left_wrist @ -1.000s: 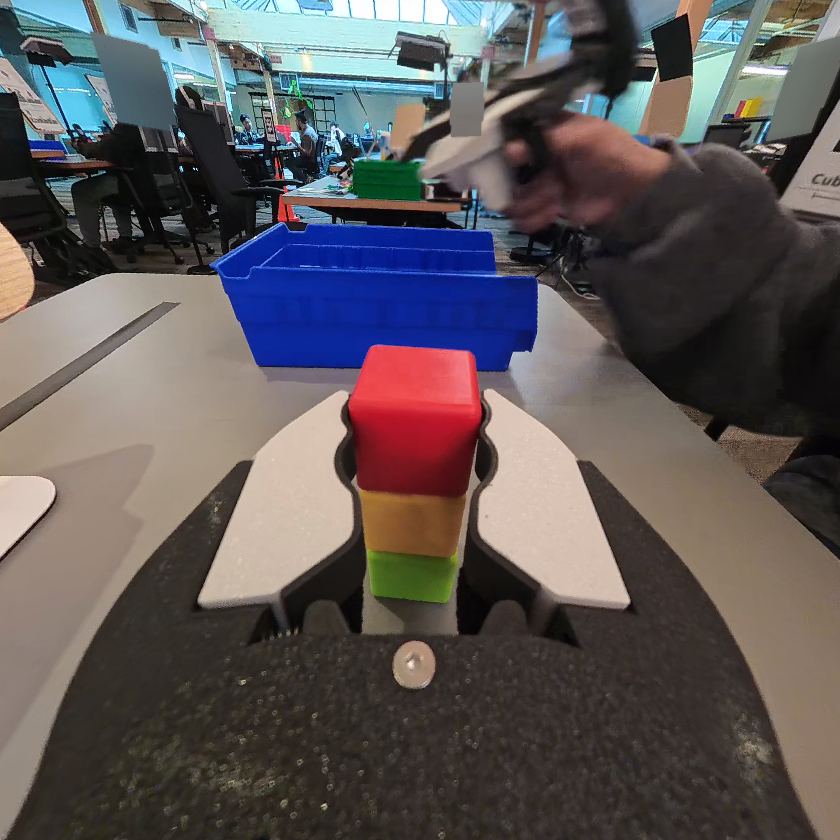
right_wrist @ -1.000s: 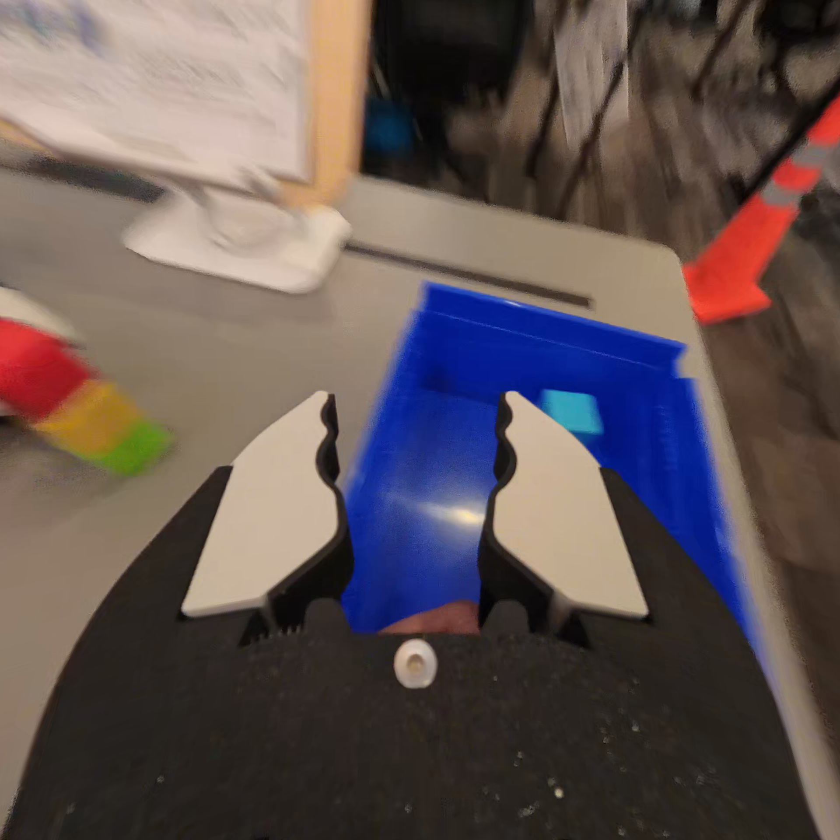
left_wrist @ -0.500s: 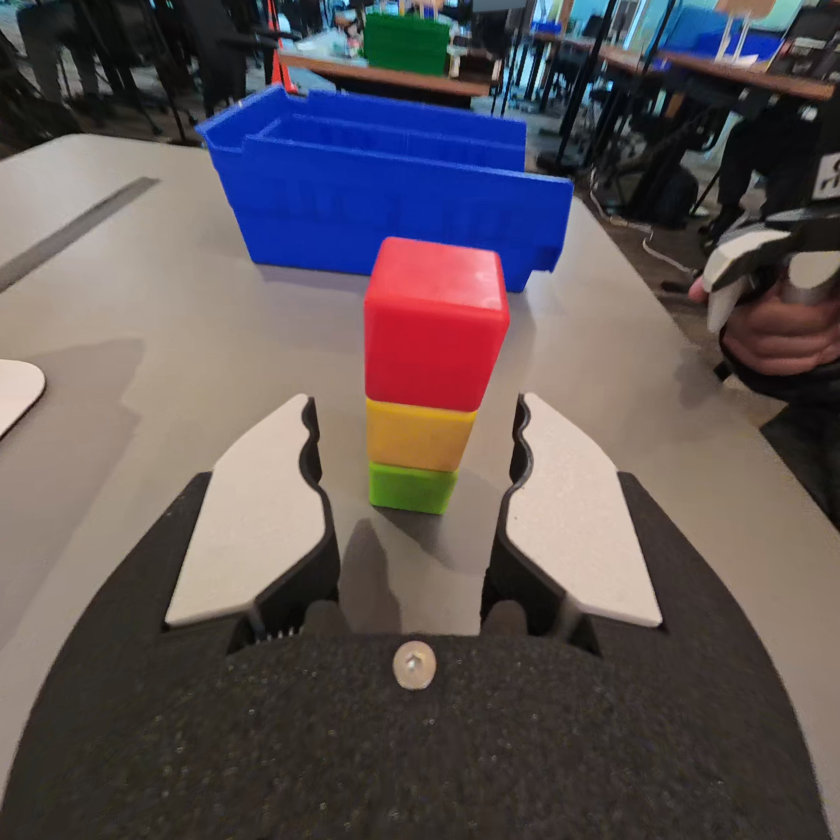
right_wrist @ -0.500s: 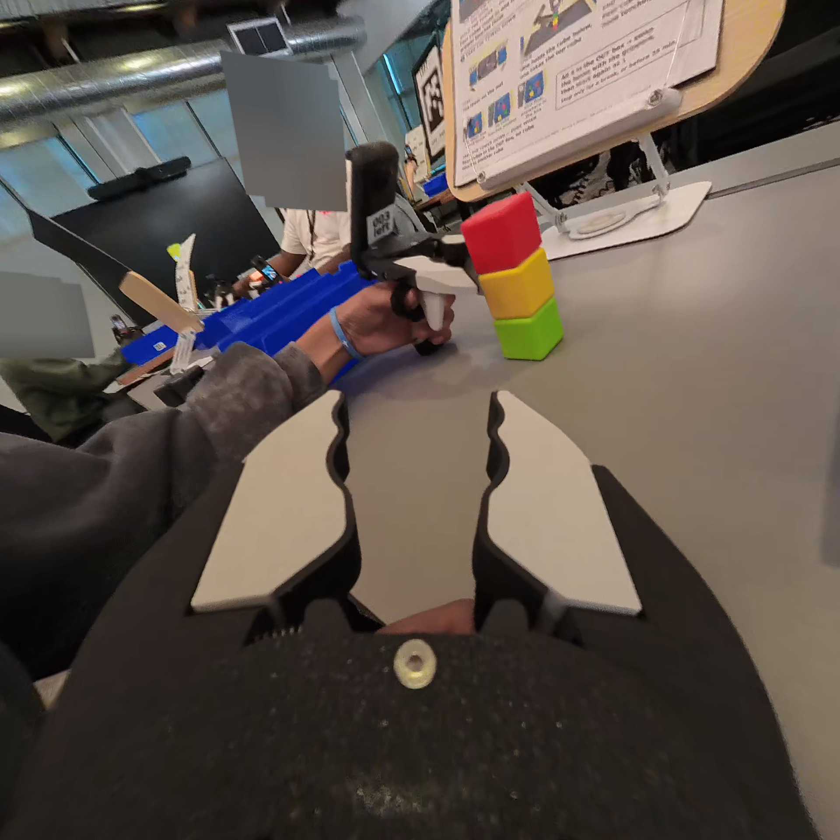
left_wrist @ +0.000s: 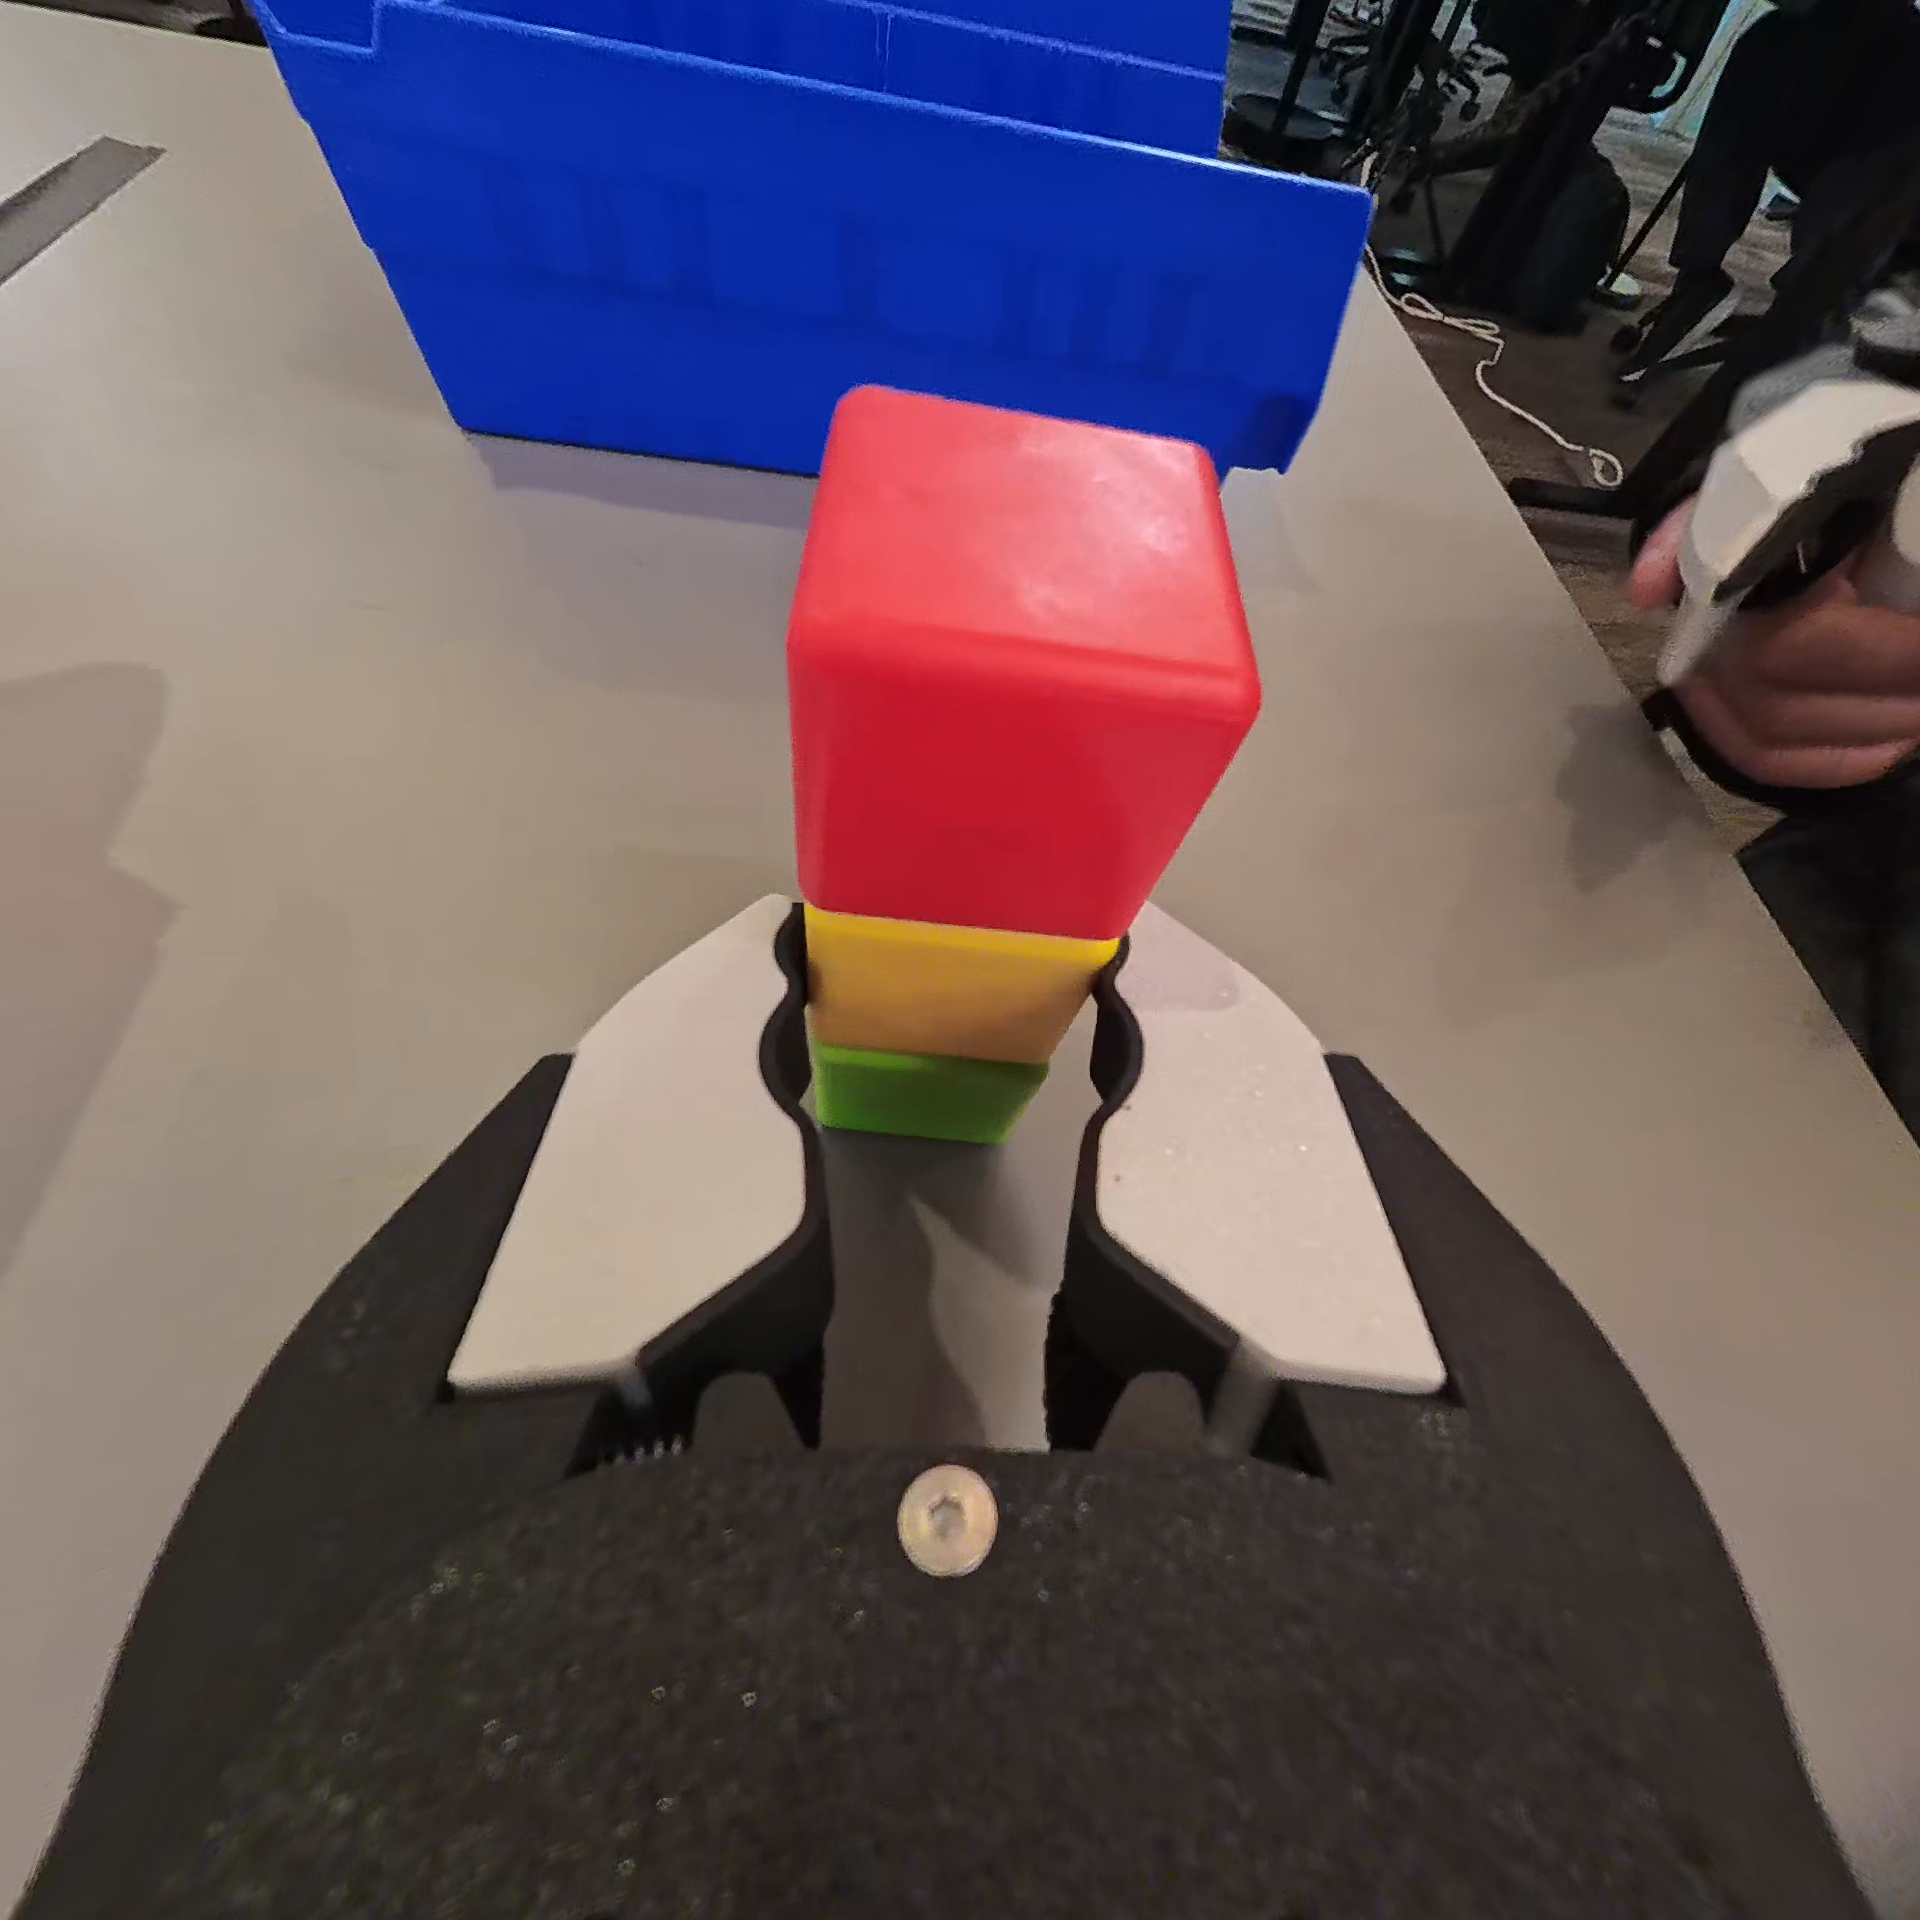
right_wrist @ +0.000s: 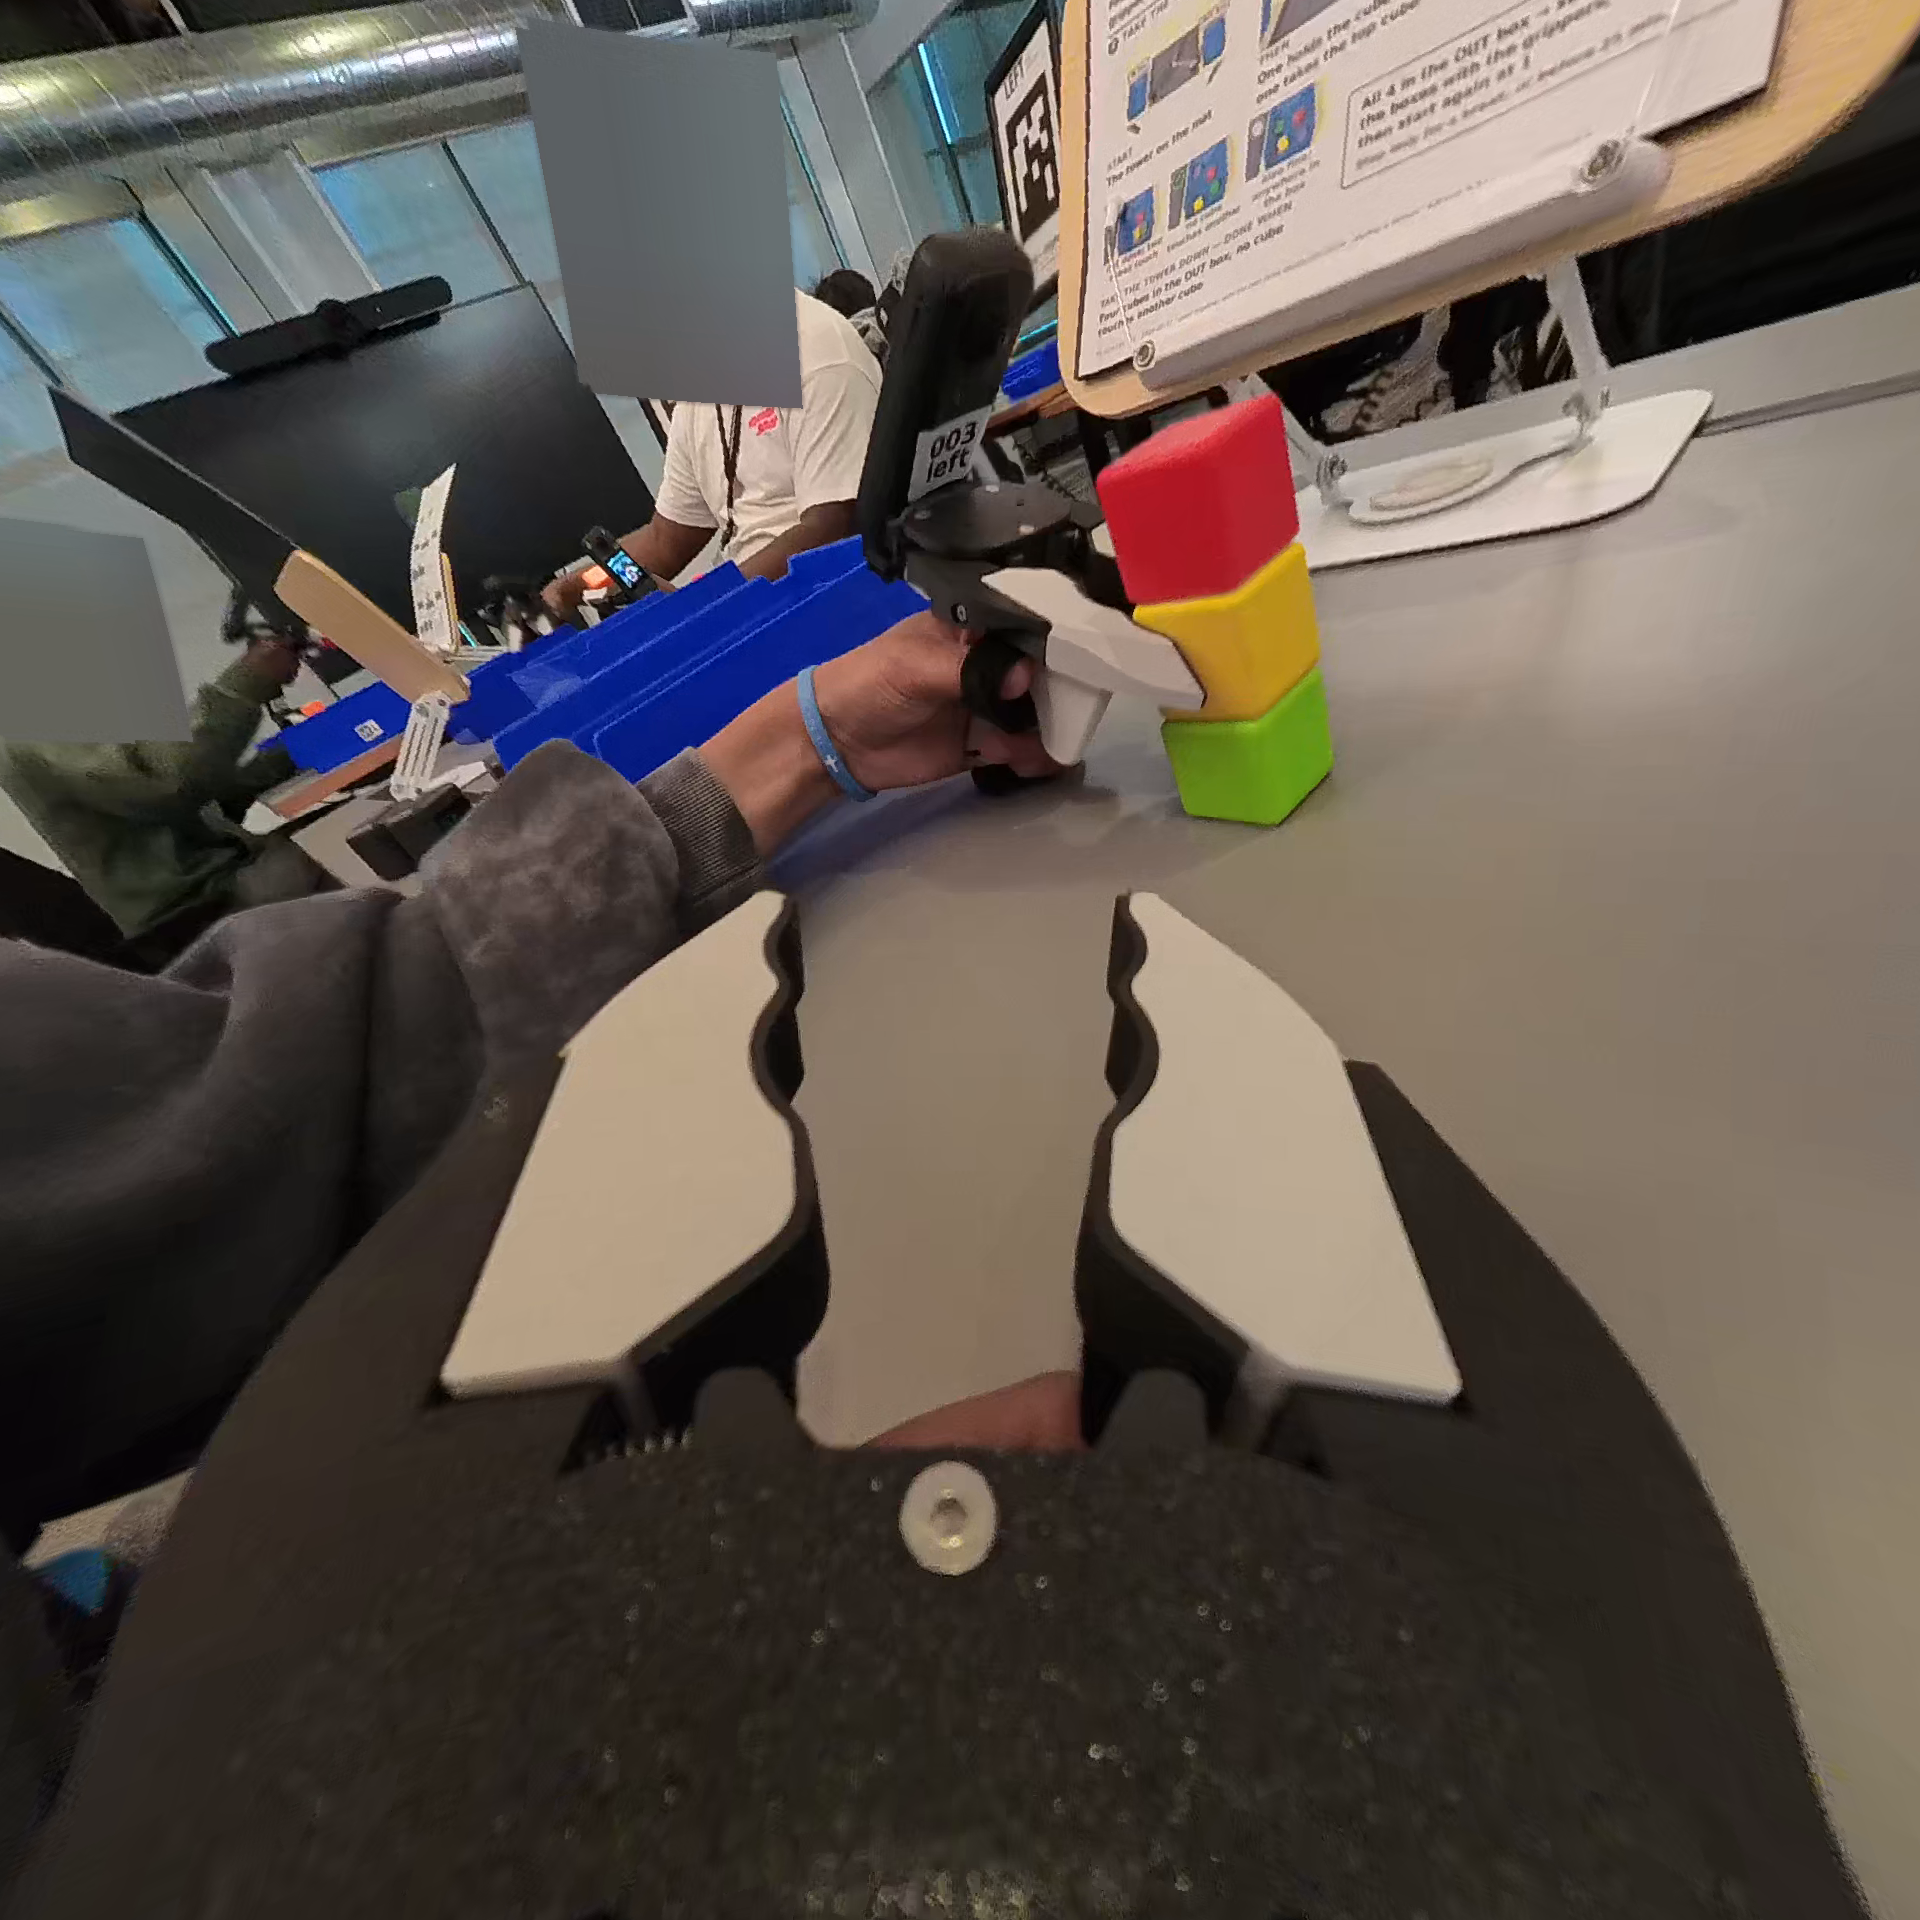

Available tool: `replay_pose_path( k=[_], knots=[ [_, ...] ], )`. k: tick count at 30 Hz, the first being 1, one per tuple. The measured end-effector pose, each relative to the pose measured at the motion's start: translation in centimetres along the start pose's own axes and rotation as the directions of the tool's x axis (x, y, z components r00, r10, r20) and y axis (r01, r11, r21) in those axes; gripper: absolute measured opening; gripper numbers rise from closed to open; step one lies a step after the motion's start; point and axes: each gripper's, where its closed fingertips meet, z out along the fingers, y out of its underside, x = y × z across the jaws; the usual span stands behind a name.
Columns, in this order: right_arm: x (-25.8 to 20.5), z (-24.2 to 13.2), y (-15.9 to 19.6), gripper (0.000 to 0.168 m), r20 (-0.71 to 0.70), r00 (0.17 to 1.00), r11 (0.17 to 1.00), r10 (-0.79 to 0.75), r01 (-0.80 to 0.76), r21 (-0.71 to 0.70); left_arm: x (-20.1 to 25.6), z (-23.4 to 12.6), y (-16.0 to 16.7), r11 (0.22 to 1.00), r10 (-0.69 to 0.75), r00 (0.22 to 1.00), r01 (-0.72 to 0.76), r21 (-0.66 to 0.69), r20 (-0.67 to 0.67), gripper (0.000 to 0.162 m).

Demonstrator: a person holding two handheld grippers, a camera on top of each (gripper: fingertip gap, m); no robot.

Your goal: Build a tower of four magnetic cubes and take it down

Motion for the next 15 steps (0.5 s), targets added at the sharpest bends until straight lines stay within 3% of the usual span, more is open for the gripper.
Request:
replay_pose_path(
  k=[5, 8, 15],
  knots=[
    [1.3, 2.7, -1.9, 0.061, 0.089, 0.976, 0.977, -0.197, 0.203, -0.064, 0.8, -0.1, 0.2, 0.998, 0.058, 0.998, -0.058, -0.004, -0.031, 0.051],
    [3.0, 5.8, -2.6, 0.073, 0.141, 0.961, 0.962, -0.237, 0.253, -0.107, 1.0, -0.1, 0.2, 0.998, 0.066, 0.997, -0.066, -0.004, -0.035, 0.051],
    [6.1, 14.2, -4.0, 0.082, 0.183, 0.931, 0.934, -0.314, 0.338, -0.117, 1.2, -0.1, 0.2, 0.997, 0.072, 0.996, -0.072, -0.005, -0.046, 0.051]
  ],
)
